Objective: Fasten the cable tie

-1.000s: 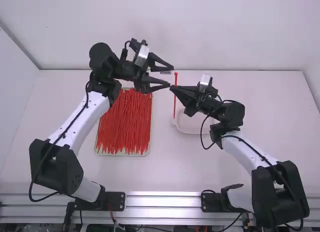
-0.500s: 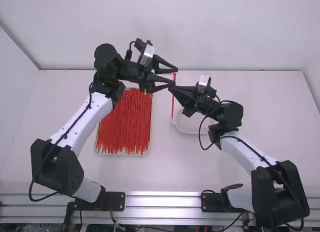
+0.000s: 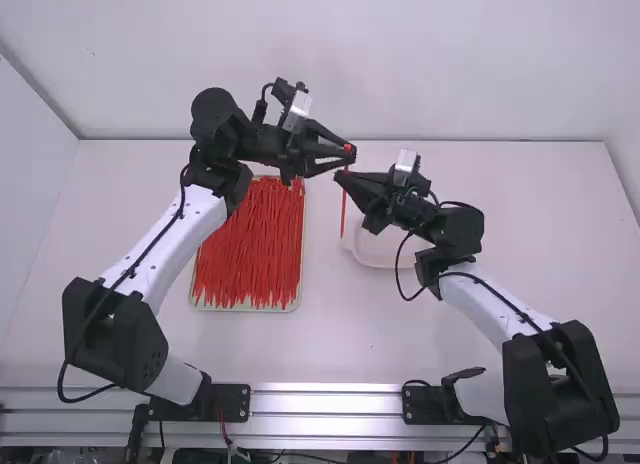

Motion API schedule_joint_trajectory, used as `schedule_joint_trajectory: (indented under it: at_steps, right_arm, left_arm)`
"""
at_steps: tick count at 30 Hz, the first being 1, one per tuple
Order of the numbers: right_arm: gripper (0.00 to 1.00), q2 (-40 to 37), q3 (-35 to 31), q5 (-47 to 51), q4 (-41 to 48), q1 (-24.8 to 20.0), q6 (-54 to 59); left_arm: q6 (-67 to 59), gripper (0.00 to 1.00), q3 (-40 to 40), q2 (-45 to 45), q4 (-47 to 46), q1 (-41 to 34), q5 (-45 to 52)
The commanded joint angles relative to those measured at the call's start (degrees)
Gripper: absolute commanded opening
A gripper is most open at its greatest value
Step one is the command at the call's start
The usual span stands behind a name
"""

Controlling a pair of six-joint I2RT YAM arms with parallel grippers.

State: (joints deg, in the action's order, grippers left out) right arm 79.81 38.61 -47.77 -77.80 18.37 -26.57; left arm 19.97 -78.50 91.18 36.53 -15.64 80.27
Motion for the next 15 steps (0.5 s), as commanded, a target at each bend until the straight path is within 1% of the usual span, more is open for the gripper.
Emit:
schedule_joint_trajectory:
  at_steps: [1,6,7,9,10,12,13,15]
  right_arm:
    - [0.00,0.0,1.9,0.2,-0.2,0.0,-0.2]
    - [0.01,0.0,1.9,0.0,0.0,-0.3,-0.3]
    - [0.11,0.0,1.9,0.1,0.2,-0.3,-0.2]
    - [0.30,0.0,1.9,-0.3,0.8,-0.4,-0.2]
    - [0.32,0.0,1.9,-0.3,1.0,-0.4,-0.2]
    - [0.42,0.0,1.9,-0.4,2.3,-0.4,-0.2]
    - [0.43,0.0,1.9,-0.4,2.4,-0.5,-0.2]
    - [0.52,0.0,1.9,-0.6,4.5,-0.9,-0.2]
  left_arm:
    - [0.0,0.03,-1.7,-0.3,0.3,-0.1,-0.4]
    - [0.2,0.02,-1.7,-0.3,0.4,-0.1,-0.4]
    - [0.2,0.02,-1.7,-0.3,0.3,-0.1,-1.1]
    - [1.7,0.02,-1.7,-0.3,0.6,-0.1,-2.6]
    - [1.8,0.02,-1.7,-0.3,0.6,-0.1,-2.8]
    - [2.4,0.02,-1.7,-0.3,1.2,-0.1,-3.4]
    - [2.7,0.02,-1.7,-0.3,1.8,-0.1,-3.4]
    - [5.7,0.02,-1.7,-0.3,5.2,1.0,-3.2]
